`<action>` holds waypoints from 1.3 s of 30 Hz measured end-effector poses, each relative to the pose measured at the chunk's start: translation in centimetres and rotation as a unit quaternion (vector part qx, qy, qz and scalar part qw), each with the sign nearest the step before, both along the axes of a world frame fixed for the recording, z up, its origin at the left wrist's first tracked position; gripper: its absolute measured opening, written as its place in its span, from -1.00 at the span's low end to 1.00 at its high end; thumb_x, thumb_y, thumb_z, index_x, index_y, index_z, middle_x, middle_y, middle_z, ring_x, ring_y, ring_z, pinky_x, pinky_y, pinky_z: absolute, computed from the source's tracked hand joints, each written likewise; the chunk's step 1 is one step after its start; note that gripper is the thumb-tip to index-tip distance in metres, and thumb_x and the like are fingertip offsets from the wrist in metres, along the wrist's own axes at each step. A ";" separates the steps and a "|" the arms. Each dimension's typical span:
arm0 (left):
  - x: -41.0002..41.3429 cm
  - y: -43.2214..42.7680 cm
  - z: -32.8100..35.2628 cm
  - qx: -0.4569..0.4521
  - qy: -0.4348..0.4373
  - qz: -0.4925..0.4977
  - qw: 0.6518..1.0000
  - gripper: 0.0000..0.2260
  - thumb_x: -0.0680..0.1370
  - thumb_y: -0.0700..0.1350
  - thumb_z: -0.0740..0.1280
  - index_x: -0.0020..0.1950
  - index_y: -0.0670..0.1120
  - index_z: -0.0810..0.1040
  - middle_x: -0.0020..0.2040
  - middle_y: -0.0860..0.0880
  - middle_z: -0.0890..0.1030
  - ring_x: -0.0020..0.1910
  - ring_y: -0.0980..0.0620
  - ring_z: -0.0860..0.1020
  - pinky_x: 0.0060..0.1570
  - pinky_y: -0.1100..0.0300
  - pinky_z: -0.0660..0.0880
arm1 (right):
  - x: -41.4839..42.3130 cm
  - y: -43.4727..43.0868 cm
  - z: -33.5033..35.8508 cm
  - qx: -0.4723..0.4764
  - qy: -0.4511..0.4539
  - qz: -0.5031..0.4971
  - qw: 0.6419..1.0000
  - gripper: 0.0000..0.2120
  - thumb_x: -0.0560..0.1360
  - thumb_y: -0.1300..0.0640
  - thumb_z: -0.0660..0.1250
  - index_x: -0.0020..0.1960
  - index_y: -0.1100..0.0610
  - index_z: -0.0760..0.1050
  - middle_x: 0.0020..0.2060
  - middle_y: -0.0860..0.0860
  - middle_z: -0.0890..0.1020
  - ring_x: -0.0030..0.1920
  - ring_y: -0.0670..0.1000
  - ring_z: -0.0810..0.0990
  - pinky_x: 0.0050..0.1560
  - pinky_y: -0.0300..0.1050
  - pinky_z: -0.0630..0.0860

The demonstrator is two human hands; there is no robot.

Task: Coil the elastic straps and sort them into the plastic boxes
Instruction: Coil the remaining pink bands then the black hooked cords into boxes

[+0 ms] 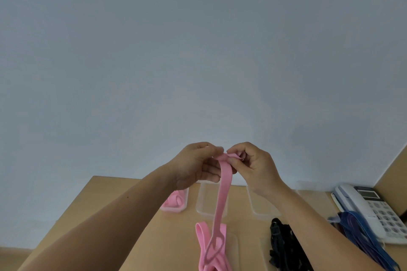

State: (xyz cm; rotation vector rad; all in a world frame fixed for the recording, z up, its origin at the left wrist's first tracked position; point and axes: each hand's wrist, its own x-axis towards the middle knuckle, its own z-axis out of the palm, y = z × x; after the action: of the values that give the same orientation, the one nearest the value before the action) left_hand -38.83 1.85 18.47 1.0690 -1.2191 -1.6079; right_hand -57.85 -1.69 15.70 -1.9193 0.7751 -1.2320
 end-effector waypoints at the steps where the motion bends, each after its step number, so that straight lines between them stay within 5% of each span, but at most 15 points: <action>1: 0.0 0.0 -0.1 -0.005 0.001 0.012 1.000 -0.83 0.60 -0.13 0.33 0.07 -0.24 0.51 0.03 -0.37 0.66 -0.22 -0.11 0.65 -0.22 0.13 0.59 | -0.1 0.0 0.0 0.010 -0.003 0.004 1.000 -0.69 0.50 0.28 0.42 -0.08 -0.16 0.60 -0.23 -0.10 0.66 -0.28 0.03 0.68 -0.20 -0.19 0.60; 7: -0.1 0.1 -0.9 -0.072 -0.002 0.060 0.996 -0.80 0.49 -0.26 0.47 0.06 -0.24 0.53 -0.04 -0.37 0.66 -0.05 -0.28 0.69 -0.15 0.08 0.62 | -0.4 -0.2 0.3 0.108 -0.040 0.036 0.993 -0.81 0.38 0.18 0.47 -0.02 0.02 0.62 -0.13 0.08 0.70 -0.21 0.18 0.69 -0.12 -0.06 0.64; 10: -0.3 0.0 -1.2 -0.120 -0.037 0.095 0.987 -0.82 0.42 -0.24 0.49 -0.01 -0.15 0.60 -0.14 -0.20 0.69 -0.15 -0.15 0.68 -0.17 0.15 0.59 | -0.4 -0.2 0.4 0.137 -0.037 0.033 0.989 -0.73 0.41 0.13 0.50 0.09 0.09 0.60 -0.13 0.06 0.71 -0.24 0.15 0.68 -0.16 -0.11 0.62; 13: -0.5 0.0 -1.4 -0.148 -0.076 0.101 0.981 -0.69 0.43 -0.21 0.48 0.15 -0.09 0.55 -0.16 -0.05 0.69 -0.18 -0.05 0.65 -0.14 0.17 0.58 | -0.2 -0.3 0.5 0.132 -0.014 0.014 0.991 -0.88 0.49 0.20 0.47 0.02 0.10 0.63 -0.25 0.11 0.70 -0.32 0.08 0.64 -0.20 -0.13 0.59; 15: -0.5 0.0 -1.5 -0.137 -0.087 0.103 0.981 -0.65 0.49 -0.20 0.48 0.24 -0.12 0.50 -0.08 -0.11 0.70 -0.11 -0.11 0.67 -0.07 0.13 0.60 | -0.1 -0.3 0.6 0.115 -0.006 -0.003 0.993 -0.91 0.49 0.19 0.47 -0.01 0.09 0.64 -0.28 0.10 0.70 -0.35 0.04 0.63 -0.20 -0.15 0.59; 20: -0.5 0.3 -1.6 -0.118 -0.116 0.066 0.984 -0.80 0.59 -0.09 0.38 0.04 -0.23 0.57 -0.08 -0.16 0.72 -0.09 -0.10 0.69 -0.05 0.08 0.63 | 0.0 -0.1 1.0 0.096 -0.021 -0.009 0.995 -0.92 0.49 0.21 0.46 -0.05 0.06 0.66 -0.32 0.07 0.69 -0.31 0.14 0.66 -0.24 -0.18 0.59; 22: -0.3 0.4 -1.5 -0.112 -0.112 0.056 0.986 -0.82 0.59 -0.08 0.39 -0.01 -0.21 0.57 -0.14 -0.13 0.72 -0.13 -0.08 0.70 -0.11 0.11 0.63 | -0.1 0.0 1.0 0.075 -0.003 -0.014 0.997 -0.88 0.48 0.22 0.47 -0.08 -0.01 0.66 -0.34 -0.02 0.68 -0.33 0.02 0.65 -0.26 -0.24 0.57; 25: -0.1 0.5 -1.2 -0.074 -0.091 0.026 0.993 -0.84 0.57 -0.08 0.41 -0.04 -0.18 0.60 -0.17 -0.13 0.70 -0.19 -0.07 0.67 -0.16 0.12 0.62 | 0.0 0.3 0.7 0.029 0.019 -0.033 0.999 -0.80 0.47 0.23 0.48 -0.10 -0.09 0.65 -0.33 -0.12 0.64 -0.31 -0.17 0.58 -0.20 -0.33 0.53; 30: -0.1 0.5 -0.7 -0.013 -0.008 -0.003 1.000 -0.91 0.48 -0.08 0.43 -0.14 -0.09 0.65 -0.21 -0.11 0.63 -0.26 -0.03 0.60 -0.20 0.15 0.58 | 0.1 0.6 0.3 -0.068 0.044 -0.042 0.996 -0.66 0.46 0.33 0.45 -0.08 -0.13 0.61 -0.18 -0.24 0.64 -0.21 -0.14 0.54 -0.14 -0.38 0.47; 39: -0.3 -0.1 -0.8 -0.018 0.024 0.035 0.999 -0.85 0.49 -0.29 0.46 0.03 -0.24 0.58 -0.12 -0.21 0.68 -0.15 -0.10 0.67 -0.14 0.12 0.60 | -0.5 0.0 0.1 -0.004 0.009 0.010 1.000 -0.71 0.38 0.37 0.45 -0.13 -0.03 0.65 -0.12 -0.10 0.67 -0.14 -0.04 0.62 -0.06 -0.21 0.56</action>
State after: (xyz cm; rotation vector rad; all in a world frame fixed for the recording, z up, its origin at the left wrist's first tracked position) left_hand -39.11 1.72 17.69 1.0335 -1.1620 -1.5448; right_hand -58.35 -1.68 15.78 -1.9423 0.7595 -1.2104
